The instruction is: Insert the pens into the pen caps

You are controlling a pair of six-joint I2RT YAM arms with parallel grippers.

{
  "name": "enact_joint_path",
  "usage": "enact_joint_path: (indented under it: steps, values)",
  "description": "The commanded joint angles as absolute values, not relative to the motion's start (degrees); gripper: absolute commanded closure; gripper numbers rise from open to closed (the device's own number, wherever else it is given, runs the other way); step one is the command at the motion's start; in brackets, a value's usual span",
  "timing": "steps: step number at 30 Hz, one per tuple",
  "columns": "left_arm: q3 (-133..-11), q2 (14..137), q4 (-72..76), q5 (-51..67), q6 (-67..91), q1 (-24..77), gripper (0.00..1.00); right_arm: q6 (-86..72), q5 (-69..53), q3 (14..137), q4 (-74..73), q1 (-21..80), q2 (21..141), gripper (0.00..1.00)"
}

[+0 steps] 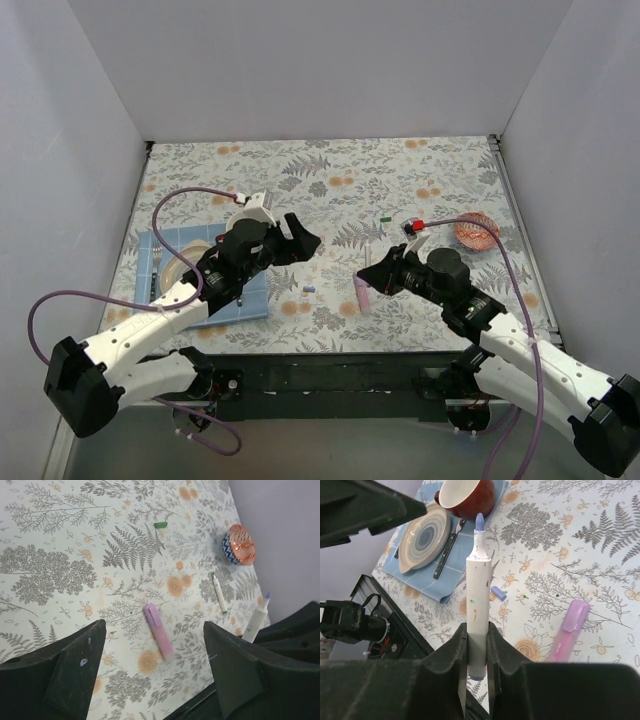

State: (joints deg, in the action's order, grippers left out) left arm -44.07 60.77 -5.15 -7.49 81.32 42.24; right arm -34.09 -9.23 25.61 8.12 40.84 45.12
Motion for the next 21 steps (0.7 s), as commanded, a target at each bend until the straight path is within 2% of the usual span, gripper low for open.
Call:
enact_joint_path:
  steps: [1, 5, 8, 9, 14, 15, 18, 21]
  values:
    - [-45.5, 56.7, -12.1, -3.1, 60.7, 42.5, 0.24, -30.1, -4.9, 27.8, 4.8, 40.6, 42.5, 0.99]
    - [-49.1, 59.2, -18.3, 2.5, 38.8, 42.5, 0.24, -29.6, -4.6, 26.3, 4.4, 40.6, 39.2, 0.99]
    - [-54.0, 64.8, -23.9, 3.3, 28.0, 42.5, 0.21, -29.4, -4.2, 25.5, 4.2, 40.7, 36.8, 0.99]
    - [-55.8, 67.8, -25.0, 4.3, 25.6, 42.5, 0.23, -29.4, -4.1, 25.4, 3.7, 40.6, 36.2, 0.99]
    - [-56.1, 74.5, -29.1, 11.9, 11.0, 42.5, 0.23, -28.2, -4.6, 26.2, 1.1, 40.6, 32.9, 0.99]
    - [-56.2, 75.7, -30.6, 13.2, 3.9, 42.5, 0.23, -28.1, -4.1, 26.1, 1.0, 40.7, 32.3, 0.99]
    - [-55.3, 78.0, -31.0, 16.8, -3.0, 42.6, 0.23, -27.8, -3.2, 25.6, 0.5, 40.6, 30.0, 0.99]
    - [-54.8, 79.8, -30.6, 20.6, -6.3, 42.6, 0.28, -27.4, -2.5, 25.1, 0.3, 40.7, 28.9, 0.99]
